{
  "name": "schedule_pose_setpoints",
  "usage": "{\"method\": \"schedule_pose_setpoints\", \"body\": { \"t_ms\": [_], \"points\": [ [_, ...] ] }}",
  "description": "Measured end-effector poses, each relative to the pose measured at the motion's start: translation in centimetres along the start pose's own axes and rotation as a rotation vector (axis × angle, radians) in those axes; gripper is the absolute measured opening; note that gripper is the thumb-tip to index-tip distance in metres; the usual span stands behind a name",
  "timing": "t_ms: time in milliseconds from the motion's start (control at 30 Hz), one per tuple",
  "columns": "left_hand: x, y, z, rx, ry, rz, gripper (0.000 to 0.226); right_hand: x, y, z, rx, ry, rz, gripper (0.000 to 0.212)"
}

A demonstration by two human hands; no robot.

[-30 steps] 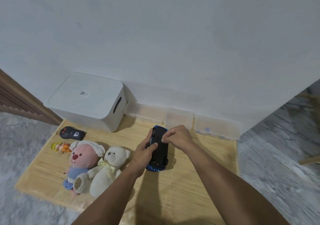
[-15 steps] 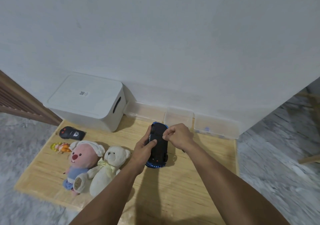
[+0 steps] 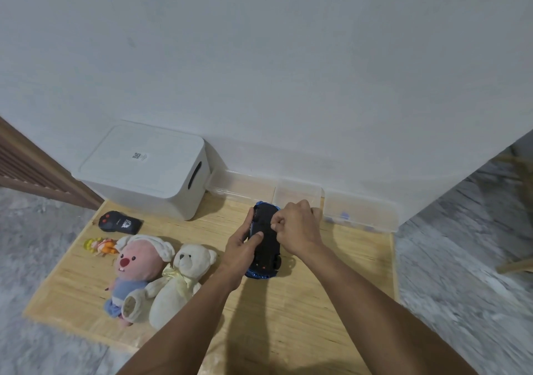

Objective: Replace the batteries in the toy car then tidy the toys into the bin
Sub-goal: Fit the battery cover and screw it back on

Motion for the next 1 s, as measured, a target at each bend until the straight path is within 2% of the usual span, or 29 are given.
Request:
{"method": "schedule_pose_setpoints", "body": {
  "t_ms": [100,333,567,1000],
  "points": [
    [0.0,0.1,-0.1,-0.005,0.014,-0.01,0.059,0.1,-0.2,0.1,-0.013,0.021,-0.065,0.013],
    [0.0,0.0,-0.1,-0.015,0.016,-0.009,0.059,0.2,0.9,-0.4,-0.252,0.018,-0.258,0.014],
    [0.0,0.4,-0.4,-0.016,0.027,-0.011,0.059,1.0,-0.1,-0.6,0.008,0.165,-0.062,0.018],
    [0.1,0.5,-0.4,0.06,0.042,-0.02,0.058,1.9,0.7,-1.6,-0.003,0.32,0.093,0.017]
  ]
}}
Point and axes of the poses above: each hand's wrist, its own x-axis away from the middle knuckle, its own z-axis out of the back of the hand, y = z × x, the point moved 5 cm from there along -x, towards the middle knuckle, and after that the axes turned 8 degrees about -y, right-handed, at the moved point
